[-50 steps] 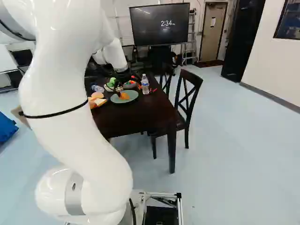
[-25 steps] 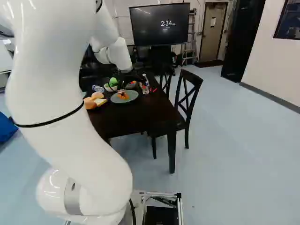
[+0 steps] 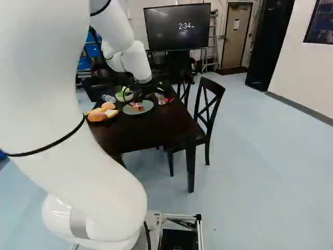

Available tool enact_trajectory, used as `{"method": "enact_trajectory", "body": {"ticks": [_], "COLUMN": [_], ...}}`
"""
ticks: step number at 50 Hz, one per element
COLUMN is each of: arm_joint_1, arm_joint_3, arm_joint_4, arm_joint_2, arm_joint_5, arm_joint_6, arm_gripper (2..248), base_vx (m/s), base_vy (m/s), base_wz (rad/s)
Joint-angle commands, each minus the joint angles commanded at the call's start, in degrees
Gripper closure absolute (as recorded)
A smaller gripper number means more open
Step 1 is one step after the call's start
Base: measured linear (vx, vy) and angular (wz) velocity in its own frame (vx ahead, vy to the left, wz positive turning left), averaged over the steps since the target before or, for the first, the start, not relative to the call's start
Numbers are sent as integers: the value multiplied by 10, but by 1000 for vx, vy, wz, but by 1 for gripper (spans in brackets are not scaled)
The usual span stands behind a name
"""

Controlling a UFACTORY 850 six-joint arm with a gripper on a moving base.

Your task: Move the croissant to the empty plate

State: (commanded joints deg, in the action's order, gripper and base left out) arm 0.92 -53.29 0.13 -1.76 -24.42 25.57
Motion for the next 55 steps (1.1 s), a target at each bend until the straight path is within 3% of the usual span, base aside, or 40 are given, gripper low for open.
{"method": "enact_trajectory", "body": {"ticks": [28,55], "arm_joint_1": [37,36], "arm_joint_3": [72,79], "arm_joint_4": [0,0], "arm_joint_2": [72,74], "arm_joint_5": [0,11], "arm_joint_6": [0,-4], "arm_gripper": [3,3], "base_vx": [0,0], "base_vy": [0,0], "base_wz": [0,0]}}
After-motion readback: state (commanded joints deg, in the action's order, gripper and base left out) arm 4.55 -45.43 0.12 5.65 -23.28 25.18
